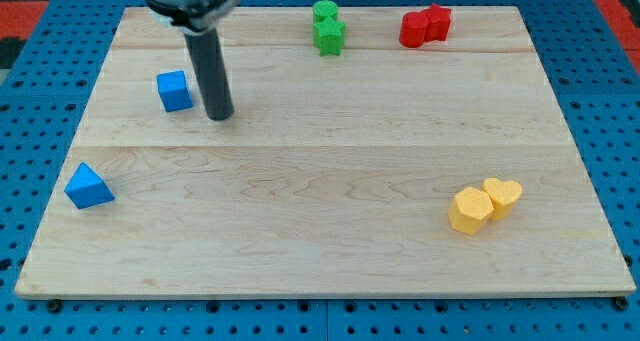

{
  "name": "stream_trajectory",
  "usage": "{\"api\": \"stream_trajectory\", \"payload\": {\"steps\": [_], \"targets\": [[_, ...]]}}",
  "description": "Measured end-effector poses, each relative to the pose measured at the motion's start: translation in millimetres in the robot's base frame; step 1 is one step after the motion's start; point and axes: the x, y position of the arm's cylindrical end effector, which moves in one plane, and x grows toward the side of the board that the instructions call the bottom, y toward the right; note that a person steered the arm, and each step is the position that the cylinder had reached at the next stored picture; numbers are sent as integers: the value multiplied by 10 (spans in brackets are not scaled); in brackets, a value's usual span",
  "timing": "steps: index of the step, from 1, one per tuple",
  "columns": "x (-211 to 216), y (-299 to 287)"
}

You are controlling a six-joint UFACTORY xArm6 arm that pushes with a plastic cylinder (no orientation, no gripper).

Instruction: Move blue blocks towards bottom left corner of the board

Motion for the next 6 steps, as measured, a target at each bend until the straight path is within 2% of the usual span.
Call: {"api": "stream_trajectory", "payload": {"steps": [2, 3, 6], "targets": [[-429, -294], [-478, -825], [71, -1014]]}}
